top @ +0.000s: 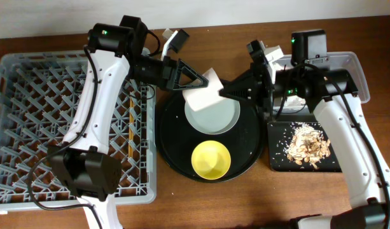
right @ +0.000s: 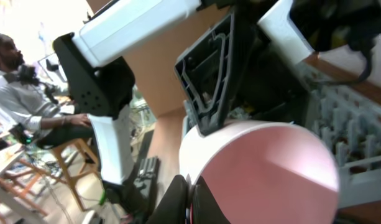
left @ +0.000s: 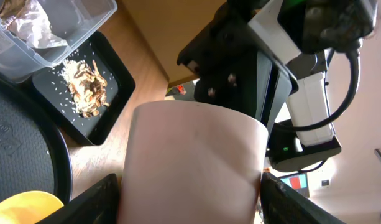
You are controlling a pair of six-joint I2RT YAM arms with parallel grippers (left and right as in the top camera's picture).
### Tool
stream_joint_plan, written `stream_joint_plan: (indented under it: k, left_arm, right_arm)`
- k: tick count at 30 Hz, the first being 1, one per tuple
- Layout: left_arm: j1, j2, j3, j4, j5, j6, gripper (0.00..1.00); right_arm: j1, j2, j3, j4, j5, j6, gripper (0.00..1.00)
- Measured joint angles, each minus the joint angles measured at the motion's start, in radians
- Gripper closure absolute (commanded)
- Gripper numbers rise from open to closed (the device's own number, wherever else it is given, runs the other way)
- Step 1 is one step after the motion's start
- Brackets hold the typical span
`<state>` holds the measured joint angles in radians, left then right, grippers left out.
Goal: Sort waste into correct bins and load items into the dishwasher rack
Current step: 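Pass the pink cup from the right gripper to the left gripper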
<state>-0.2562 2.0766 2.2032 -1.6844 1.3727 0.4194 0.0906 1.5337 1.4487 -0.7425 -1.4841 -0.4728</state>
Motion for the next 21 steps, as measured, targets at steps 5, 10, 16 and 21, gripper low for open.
stream_joint_plan:
  k: [5,10,16,21]
  left_arm:
    - [-0.013,0.0,0.0,-0.003,-0.039,0.0,0.03]
    - [-0.016,0.0,0.0,-0.003,-0.074,0.0,0.08]
    - [-0.013,0.0,0.0,-0.002,-0.146,0.0,0.16]
    - [0.023,0.0,0.0,0.005,-0.177,0.0,0.16]
  right_arm:
    - [-0.003,0.001,0.0,0.191,0.079,0.193,0.96]
    - [-0.003,0.003,0.0,0.264,0.126,0.351,0.96]
    - [-0.003,0.003,0.0,0.182,0.154,0.406,0.96]
    - [0.008,0.004,0.0,0.137,0.159,0.42,0.96]
